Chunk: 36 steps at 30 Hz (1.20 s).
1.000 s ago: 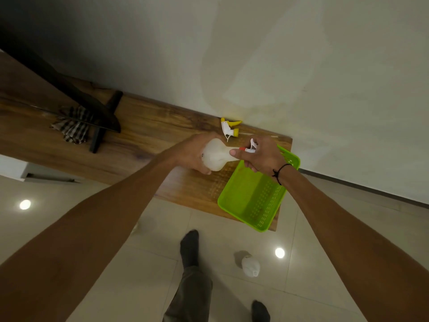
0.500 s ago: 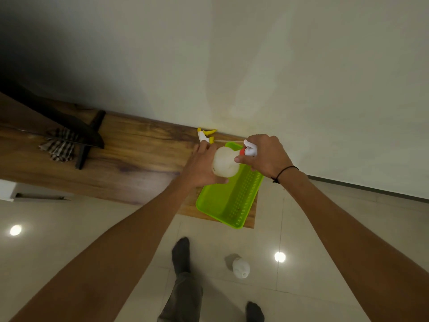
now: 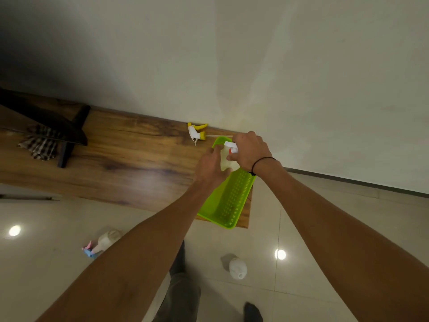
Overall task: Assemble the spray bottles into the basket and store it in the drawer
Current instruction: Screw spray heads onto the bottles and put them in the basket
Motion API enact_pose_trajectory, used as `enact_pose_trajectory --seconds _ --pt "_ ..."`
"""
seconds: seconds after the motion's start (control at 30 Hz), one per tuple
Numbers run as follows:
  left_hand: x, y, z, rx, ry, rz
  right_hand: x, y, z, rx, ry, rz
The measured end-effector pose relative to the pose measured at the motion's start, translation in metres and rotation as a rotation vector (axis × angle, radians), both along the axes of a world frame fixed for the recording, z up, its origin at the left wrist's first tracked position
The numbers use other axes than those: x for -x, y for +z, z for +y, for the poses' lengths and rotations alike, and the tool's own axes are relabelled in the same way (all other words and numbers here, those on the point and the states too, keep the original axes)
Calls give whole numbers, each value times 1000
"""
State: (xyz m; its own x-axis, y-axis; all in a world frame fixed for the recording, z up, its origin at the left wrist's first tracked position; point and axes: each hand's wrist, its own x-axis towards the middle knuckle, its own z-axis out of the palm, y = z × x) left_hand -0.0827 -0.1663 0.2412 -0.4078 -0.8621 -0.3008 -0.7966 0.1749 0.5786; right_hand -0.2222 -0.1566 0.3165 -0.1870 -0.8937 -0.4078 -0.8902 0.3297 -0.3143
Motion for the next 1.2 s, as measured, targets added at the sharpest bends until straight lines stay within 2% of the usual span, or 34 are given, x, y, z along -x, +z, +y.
enact_pose_trajectory --seconds 0.17,0.27,0.37,0.53,0.73,0.93,1.2 --pt "6 -3 -5 73 -25 -89 0 -15 -8 12 15 42" --pt "5 1 -6 80 -6 -92 -2 -16 -11 36 72 148" --pt "-1 9 -11 74 35 -61 -2 -12 -12 60 80 176" --pt "-17 26 -30 20 152 -11 1 1 -10 154 96 217" --pt "-29 32 -55 -18 336 69 -5 11 -41 262 80 158" --pt "-41 23 -70 -48 428 96 -34 -2 -74 213 201 174" --pt "-69 1 -96 -101 463 126 -80 -46 -108 29 329 271"
